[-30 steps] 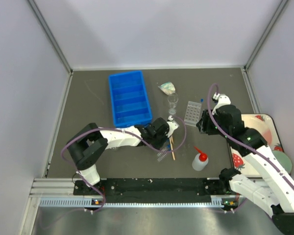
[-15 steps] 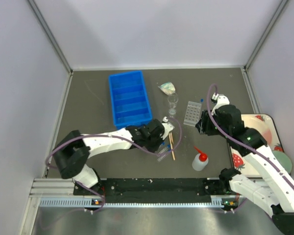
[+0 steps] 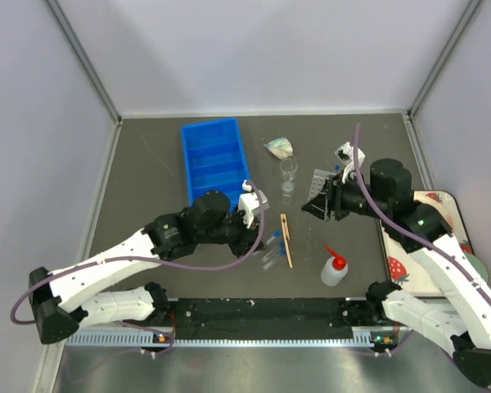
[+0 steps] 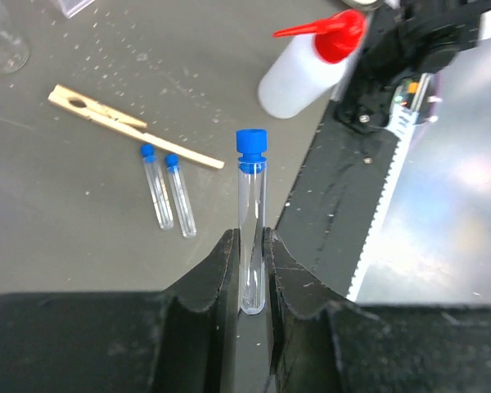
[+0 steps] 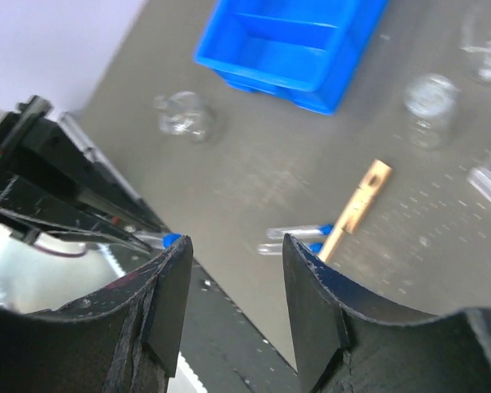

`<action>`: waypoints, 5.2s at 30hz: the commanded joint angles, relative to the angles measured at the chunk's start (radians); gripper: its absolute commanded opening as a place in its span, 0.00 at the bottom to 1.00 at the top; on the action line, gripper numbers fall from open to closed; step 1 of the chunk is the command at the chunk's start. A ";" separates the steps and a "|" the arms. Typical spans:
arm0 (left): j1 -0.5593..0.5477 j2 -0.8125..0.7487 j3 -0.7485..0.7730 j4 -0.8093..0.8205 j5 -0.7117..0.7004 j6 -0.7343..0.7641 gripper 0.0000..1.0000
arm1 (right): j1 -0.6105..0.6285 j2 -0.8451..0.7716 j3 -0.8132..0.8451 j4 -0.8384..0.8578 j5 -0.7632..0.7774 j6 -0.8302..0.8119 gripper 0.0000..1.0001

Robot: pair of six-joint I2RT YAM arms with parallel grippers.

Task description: Organize the chemistry lab equipment

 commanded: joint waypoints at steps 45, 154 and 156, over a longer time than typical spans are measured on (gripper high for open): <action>0.008 -0.188 0.021 0.068 -0.137 -0.032 0.63 | 0.389 0.122 0.041 0.323 -0.140 0.170 0.01; 0.008 -0.197 0.001 -0.142 -0.444 -0.012 0.99 | -0.229 0.860 0.154 0.297 0.739 0.071 0.34; 0.008 -0.194 0.000 -0.142 -0.447 -0.015 0.99 | -0.230 0.855 0.153 0.297 0.738 0.070 0.42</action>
